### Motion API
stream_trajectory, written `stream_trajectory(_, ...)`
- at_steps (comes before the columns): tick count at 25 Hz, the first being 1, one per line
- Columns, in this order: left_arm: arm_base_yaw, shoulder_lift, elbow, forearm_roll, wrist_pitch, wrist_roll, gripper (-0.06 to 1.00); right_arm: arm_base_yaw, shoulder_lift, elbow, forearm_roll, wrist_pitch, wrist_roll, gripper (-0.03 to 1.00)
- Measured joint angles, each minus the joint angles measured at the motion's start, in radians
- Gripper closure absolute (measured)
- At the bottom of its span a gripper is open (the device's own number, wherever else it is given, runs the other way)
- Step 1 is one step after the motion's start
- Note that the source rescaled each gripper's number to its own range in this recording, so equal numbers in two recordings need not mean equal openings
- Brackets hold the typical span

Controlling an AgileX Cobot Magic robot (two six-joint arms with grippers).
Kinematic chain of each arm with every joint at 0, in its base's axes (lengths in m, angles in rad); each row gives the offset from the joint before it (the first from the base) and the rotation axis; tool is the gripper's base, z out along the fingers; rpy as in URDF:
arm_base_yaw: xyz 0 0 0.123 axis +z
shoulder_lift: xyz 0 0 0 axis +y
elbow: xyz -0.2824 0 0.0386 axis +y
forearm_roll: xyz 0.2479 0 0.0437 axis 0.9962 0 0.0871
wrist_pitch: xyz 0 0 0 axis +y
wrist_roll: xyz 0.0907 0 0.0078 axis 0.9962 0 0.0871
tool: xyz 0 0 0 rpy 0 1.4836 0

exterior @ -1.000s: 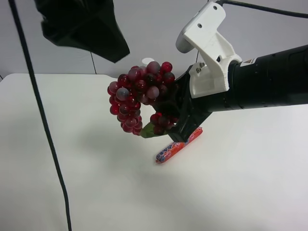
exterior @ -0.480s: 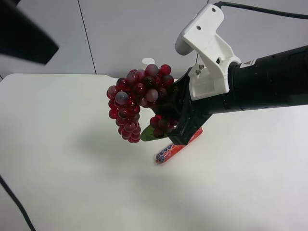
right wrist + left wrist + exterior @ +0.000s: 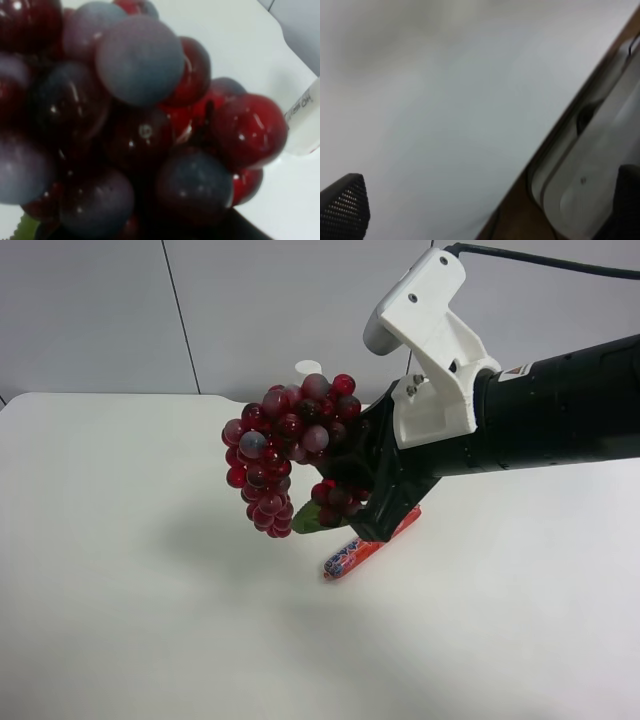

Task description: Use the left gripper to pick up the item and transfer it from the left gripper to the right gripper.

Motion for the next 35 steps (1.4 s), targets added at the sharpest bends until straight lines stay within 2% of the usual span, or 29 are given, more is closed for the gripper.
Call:
stream_trajectory(6, 0.0, -0.184, 0.178, -0.009, -0.013, -0.002, -0.05, 0.0, 0.0, 0.0, 0.0, 0.0, 0.0, 0.95)
stream_trajectory(10, 0.0, -0.317, 0.235, -0.021, -0.081, -0.003, -0.05, 0.0, 0.0, 0.0, 0.0, 0.0, 0.0, 0.95)
stream_trajectory(19, 0.0, -0.549, 0.342, -0.061, -0.115, 0.02, -0.05, 0.0, 0.0, 0.0, 0.0, 0.0, 0.0, 0.95)
stream_trajectory(27, -0.002, -0.695, 0.364, -0.061, -0.154, 0.02, -0.05, 0.0, 0.0, 0.0, 0.0, 0.0, 0.0, 0.95)
stream_trajectory(35, -0.002, -0.705, 0.364, -0.061, -0.155, 0.02, -0.05, 0.0, 0.0, 0.0, 0.0, 0.0, 0.0, 0.96)
